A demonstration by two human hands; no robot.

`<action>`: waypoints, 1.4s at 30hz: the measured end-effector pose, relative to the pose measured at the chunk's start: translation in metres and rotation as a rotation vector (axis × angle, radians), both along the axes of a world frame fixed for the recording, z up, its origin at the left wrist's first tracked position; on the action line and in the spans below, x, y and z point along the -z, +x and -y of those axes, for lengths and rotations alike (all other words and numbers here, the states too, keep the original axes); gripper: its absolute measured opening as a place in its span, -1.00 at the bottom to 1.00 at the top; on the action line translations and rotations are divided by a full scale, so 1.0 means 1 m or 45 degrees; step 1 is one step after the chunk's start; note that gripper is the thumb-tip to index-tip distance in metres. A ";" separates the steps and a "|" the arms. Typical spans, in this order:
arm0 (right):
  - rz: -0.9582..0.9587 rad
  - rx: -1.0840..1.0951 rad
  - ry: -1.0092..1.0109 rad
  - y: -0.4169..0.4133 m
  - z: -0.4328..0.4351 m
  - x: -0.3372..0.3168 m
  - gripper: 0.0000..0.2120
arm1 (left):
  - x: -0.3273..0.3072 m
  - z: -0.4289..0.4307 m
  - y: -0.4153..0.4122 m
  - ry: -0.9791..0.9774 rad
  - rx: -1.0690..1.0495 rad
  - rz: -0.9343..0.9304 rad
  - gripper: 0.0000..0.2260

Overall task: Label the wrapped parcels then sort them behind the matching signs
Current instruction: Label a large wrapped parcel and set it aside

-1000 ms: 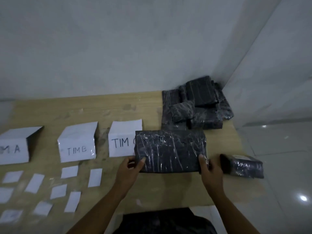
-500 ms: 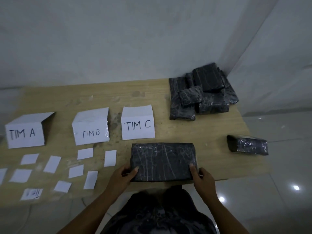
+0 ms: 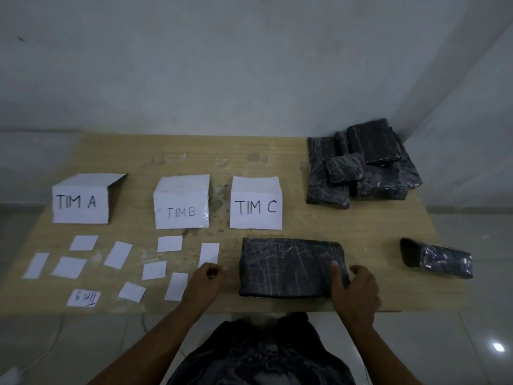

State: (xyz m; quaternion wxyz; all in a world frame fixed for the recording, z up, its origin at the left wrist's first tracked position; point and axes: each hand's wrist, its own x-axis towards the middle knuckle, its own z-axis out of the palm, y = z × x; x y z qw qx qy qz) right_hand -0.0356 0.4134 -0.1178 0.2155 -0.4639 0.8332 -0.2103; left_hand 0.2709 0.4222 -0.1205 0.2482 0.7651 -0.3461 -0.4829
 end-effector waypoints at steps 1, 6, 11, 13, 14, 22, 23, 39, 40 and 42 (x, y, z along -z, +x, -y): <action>-0.051 -0.022 -0.038 0.008 0.007 -0.002 -0.40 | 0.002 0.001 0.007 -0.006 -0.035 0.022 -0.87; -0.129 -0.419 -0.227 0.063 0.044 -0.011 -0.66 | 0.012 0.010 0.031 -0.021 -0.103 0.179 -0.73; -0.092 -1.027 -0.171 0.137 0.068 -0.020 -0.84 | 0.015 0.017 0.041 -0.044 -0.112 0.232 -0.78; -0.094 -1.276 -0.111 0.166 0.075 -0.019 -0.82 | 0.017 0.016 0.047 -0.057 -0.119 0.228 -0.83; -0.104 -1.391 -0.052 0.180 0.078 -0.018 -0.77 | 0.019 0.015 0.049 -0.074 -0.116 0.227 -0.84; -0.225 -1.741 0.459 0.250 0.087 0.011 -0.41 | 0.024 0.009 0.076 -0.129 -0.239 0.241 -0.81; -0.287 -1.759 0.485 0.250 0.087 0.016 -0.39 | 0.024 0.009 0.078 -0.129 -0.245 0.236 -0.81; -0.308 -1.675 0.155 0.256 0.077 0.028 -0.79 | 0.022 0.007 0.093 -0.115 -0.264 0.180 -0.81; -0.202 -1.601 0.145 0.253 0.078 0.024 -0.77 | 0.020 0.008 0.092 -0.134 -0.264 0.169 -0.82; -0.002 -1.434 0.186 0.247 0.081 0.014 -0.72 | 0.016 0.012 0.090 -0.157 -0.270 0.128 -0.86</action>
